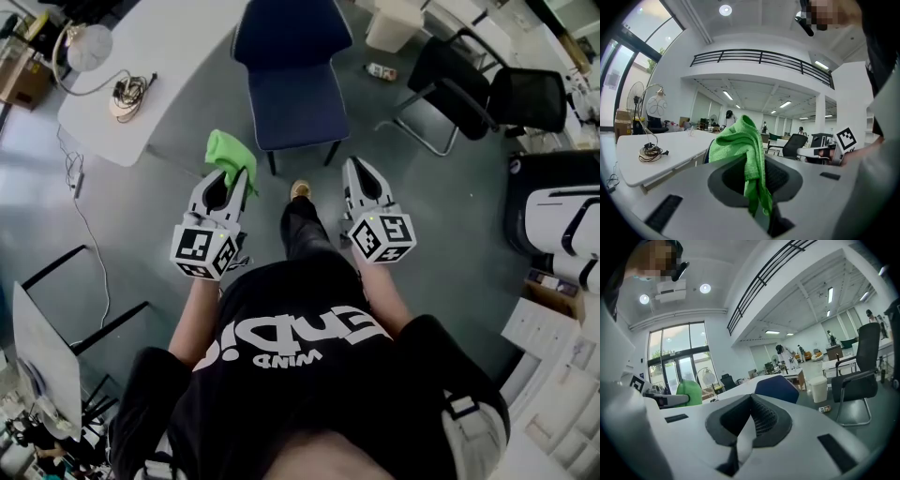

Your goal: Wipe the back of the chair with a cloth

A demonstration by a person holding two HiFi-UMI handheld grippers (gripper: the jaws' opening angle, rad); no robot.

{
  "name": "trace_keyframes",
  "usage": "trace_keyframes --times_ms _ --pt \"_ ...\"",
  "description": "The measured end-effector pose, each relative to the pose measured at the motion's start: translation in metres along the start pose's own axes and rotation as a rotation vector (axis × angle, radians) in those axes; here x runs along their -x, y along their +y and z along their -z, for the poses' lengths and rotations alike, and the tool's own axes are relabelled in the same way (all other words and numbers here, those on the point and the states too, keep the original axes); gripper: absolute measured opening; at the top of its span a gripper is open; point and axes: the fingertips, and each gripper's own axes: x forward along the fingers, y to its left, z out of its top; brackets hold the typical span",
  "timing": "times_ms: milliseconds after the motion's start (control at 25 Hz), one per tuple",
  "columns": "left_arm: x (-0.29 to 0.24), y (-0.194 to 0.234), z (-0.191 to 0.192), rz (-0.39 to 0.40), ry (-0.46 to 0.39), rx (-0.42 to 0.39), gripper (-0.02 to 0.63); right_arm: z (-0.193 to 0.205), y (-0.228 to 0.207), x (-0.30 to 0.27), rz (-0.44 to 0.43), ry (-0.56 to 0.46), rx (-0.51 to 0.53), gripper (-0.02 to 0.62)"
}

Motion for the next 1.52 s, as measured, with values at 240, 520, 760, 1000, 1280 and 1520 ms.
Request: trace_keyframes --times_ms 240,520,760,1000,1280,1520 --pt "-0.077 0.027 -0.042 -0.063 -0.008 0.001 0.063 -0.040 -0.049 -0.068 -0.045 0.017 -0.017 -0.005" --pt "-0.142 0.050 -0.076 -0.126 -0.003 -0.010 0.063 -0.073 -0.090 -0.132 -0.109 0.032 -0.032 -0.005" --pt "-0.158 0.070 -0.089 -0.170 0.007 -0.026 0.063 -0.082 -0.097 -0.169 -0.138 0.031 -0.054 -0.005" --pt "-0.173 0.091 -0.097 -0.149 0.010 -0.047 0.064 -0.088 -0.096 -0.187 -0.112 0.013 -0.058 -0.005" --pt "-0.202 0.113 -0.105 -0.091 0.010 -0.048 0.064 -0.097 -0.109 -0.203 -0.040 -0.004 -0.050 -0.005" --pt "-0.226 0.136 -0.102 -0.081 0.024 -0.040 0.064 -0.098 -0.113 -0.222 -0.024 0.000 -0.055 -0.005"
